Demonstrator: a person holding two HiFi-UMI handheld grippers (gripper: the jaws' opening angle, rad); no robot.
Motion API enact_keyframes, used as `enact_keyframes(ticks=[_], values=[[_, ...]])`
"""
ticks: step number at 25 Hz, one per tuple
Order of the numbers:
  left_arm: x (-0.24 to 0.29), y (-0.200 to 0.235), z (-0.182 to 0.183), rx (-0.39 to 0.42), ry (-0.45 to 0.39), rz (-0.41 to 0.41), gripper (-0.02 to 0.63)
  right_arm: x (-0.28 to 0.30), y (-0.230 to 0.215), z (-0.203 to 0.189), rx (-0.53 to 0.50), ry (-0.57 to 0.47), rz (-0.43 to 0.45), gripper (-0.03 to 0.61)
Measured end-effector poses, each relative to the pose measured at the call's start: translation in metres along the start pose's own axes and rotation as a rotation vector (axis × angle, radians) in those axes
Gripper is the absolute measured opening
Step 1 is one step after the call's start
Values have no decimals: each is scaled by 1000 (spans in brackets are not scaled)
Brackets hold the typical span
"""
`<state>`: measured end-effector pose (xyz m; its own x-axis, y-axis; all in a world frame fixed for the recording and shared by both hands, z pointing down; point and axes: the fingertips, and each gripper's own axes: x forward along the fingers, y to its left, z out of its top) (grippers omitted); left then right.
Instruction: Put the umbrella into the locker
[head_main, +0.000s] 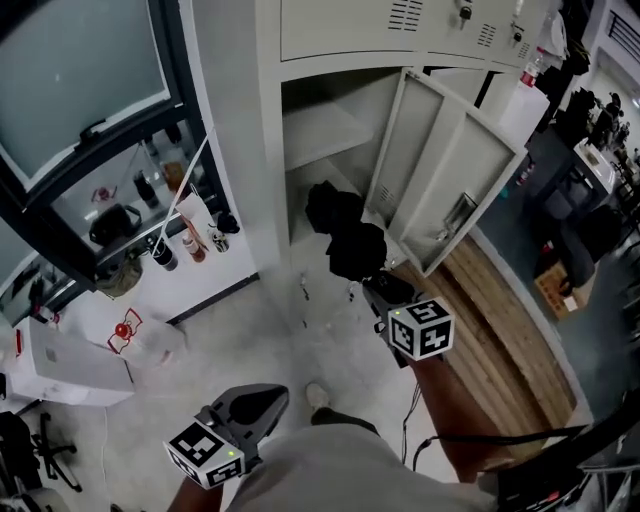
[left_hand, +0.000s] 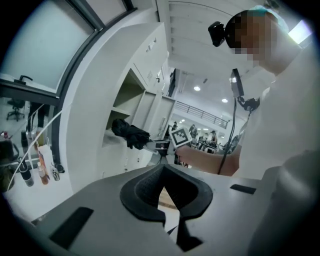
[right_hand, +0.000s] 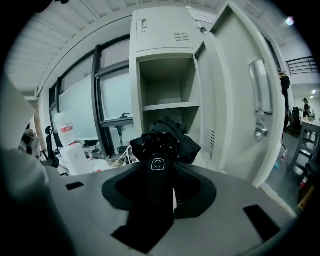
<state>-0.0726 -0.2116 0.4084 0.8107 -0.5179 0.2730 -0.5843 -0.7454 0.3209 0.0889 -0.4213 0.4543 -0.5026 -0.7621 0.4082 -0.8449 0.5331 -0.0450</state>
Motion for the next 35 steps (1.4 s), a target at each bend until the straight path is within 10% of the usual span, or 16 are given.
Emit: enact_keyframes(ticks=[15, 35], values=[[55, 85, 52, -36, -44, 170, 11, 184, -49, 77, -89, -1, 94, 158], [24, 120, 51, -94, -91, 363, 11, 298, -63, 72, -117, 121, 48, 158]])
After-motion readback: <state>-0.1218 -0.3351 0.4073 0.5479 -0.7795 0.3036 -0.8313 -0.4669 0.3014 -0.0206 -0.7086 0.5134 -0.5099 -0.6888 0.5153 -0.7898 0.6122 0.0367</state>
